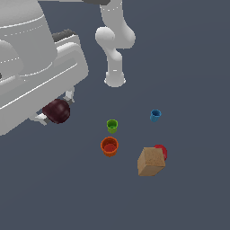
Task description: Pick up a designated object from a clutter of objects.
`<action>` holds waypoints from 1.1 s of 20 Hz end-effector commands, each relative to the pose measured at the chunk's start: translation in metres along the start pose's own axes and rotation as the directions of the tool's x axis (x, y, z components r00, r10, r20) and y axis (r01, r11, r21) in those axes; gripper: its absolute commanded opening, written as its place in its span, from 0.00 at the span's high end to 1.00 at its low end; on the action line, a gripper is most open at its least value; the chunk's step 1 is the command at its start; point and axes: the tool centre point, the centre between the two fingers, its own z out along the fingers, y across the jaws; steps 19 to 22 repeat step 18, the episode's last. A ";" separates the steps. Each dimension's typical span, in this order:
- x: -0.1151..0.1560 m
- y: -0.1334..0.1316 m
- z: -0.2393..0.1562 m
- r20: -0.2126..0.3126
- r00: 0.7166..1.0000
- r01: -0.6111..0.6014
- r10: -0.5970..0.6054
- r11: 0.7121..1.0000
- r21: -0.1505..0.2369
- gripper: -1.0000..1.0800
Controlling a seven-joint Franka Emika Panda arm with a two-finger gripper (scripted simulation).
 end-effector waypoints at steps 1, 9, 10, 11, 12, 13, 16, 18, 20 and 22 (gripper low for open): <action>-0.004 0.006 -0.011 0.000 1.000 0.000 0.000 1.000 0.000 1.00; -0.010 0.017 -0.028 0.000 1.000 0.000 0.000 1.000 0.000 1.00; -0.010 0.017 -0.030 0.000 1.000 0.000 0.000 1.000 0.000 1.00; -0.010 0.018 -0.031 0.000 1.000 0.000 0.000 1.000 -0.001 1.00; -0.011 0.019 -0.032 0.000 1.000 0.000 0.000 1.000 -0.001 1.00; -0.011 0.019 -0.032 0.000 1.000 0.000 0.000 1.000 -0.001 1.00; -0.011 0.020 -0.034 0.000 1.000 0.000 0.000 1.000 -0.001 1.00; -0.011 0.020 -0.034 0.000 1.000 0.000 0.000 1.000 -0.001 1.00; -0.011 0.020 -0.034 0.000 1.000 0.000 0.000 1.000 -0.001 1.00; -0.011 0.020 -0.034 0.000 1.000 0.000 0.000 1.000 -0.001 1.00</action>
